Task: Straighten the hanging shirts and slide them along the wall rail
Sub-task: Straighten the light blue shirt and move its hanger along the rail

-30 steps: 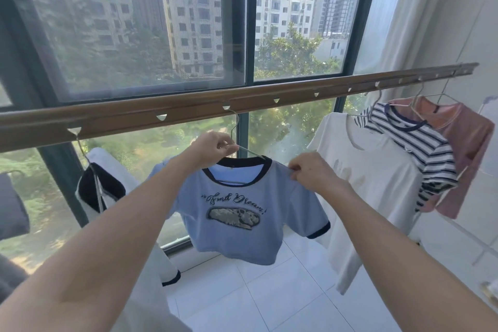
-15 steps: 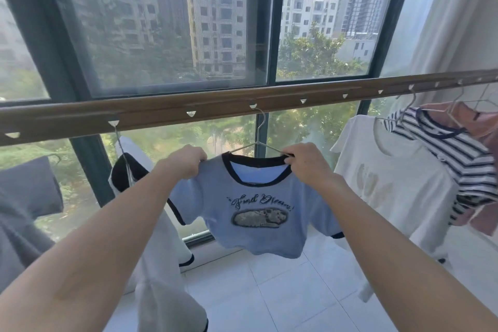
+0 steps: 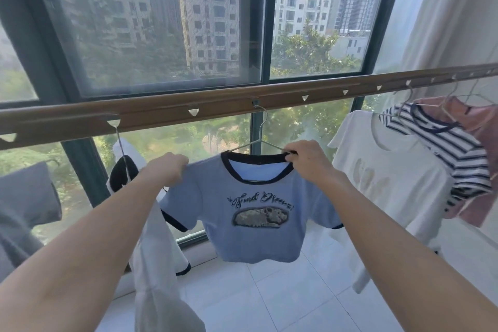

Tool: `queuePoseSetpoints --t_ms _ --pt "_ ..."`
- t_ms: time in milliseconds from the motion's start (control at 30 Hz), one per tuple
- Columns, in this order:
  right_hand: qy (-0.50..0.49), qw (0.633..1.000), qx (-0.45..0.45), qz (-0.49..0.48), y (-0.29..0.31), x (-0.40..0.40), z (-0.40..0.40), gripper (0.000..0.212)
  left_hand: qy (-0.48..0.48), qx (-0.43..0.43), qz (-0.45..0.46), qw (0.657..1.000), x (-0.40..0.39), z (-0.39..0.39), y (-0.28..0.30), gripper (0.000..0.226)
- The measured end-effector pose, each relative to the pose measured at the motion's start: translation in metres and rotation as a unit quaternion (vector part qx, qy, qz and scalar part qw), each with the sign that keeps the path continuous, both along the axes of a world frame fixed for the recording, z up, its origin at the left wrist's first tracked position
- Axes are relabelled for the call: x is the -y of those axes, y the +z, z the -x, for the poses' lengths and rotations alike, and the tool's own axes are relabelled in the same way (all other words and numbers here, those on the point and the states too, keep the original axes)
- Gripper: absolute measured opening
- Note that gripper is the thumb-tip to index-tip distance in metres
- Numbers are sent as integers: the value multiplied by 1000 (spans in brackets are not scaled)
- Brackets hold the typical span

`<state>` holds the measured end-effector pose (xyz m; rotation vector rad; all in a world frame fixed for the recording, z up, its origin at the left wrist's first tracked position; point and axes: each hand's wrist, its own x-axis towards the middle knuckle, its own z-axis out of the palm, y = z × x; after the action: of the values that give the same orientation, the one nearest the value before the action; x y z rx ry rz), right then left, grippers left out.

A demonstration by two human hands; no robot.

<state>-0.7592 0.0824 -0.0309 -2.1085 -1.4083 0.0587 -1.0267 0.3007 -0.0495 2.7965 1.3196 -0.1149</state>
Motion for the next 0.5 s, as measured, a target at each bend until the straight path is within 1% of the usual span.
queuePoseSetpoints --t_ms 67,133,233,300,333,400,433,467,500 --pt "5 1000 -7 -1 -1 1 0 19 -41 46 24 998 4 -10 3 37" --pt "6 1000 -21 0 -2 4 0 20 -68 66 3 995 9 -22 4 19" --pt "3 1000 -26 12 3 6 0 19 -70 31 -43 996 18 -31 10 14" --pt "9 999 -31 21 9 6 4 20 -95 33 -70 992 22 -34 19 26" --pt "18 999 -38 23 12 5 8 29 -120 61 -90 987 26 -35 26 32" --pt "39 997 -61 18 17 -1 17 46 -190 128 -143 963 39 -36 42 32" --pt "48 996 -70 9 21 -6 23 49 -222 149 -171 948 46 -35 50 32" --pt "57 995 -77 -6 24 -13 29 48 -248 164 -196 935 54 -34 59 34" --pt "61 994 -84 -25 27 -19 36 41 -275 178 -216 920 62 -31 65 33"
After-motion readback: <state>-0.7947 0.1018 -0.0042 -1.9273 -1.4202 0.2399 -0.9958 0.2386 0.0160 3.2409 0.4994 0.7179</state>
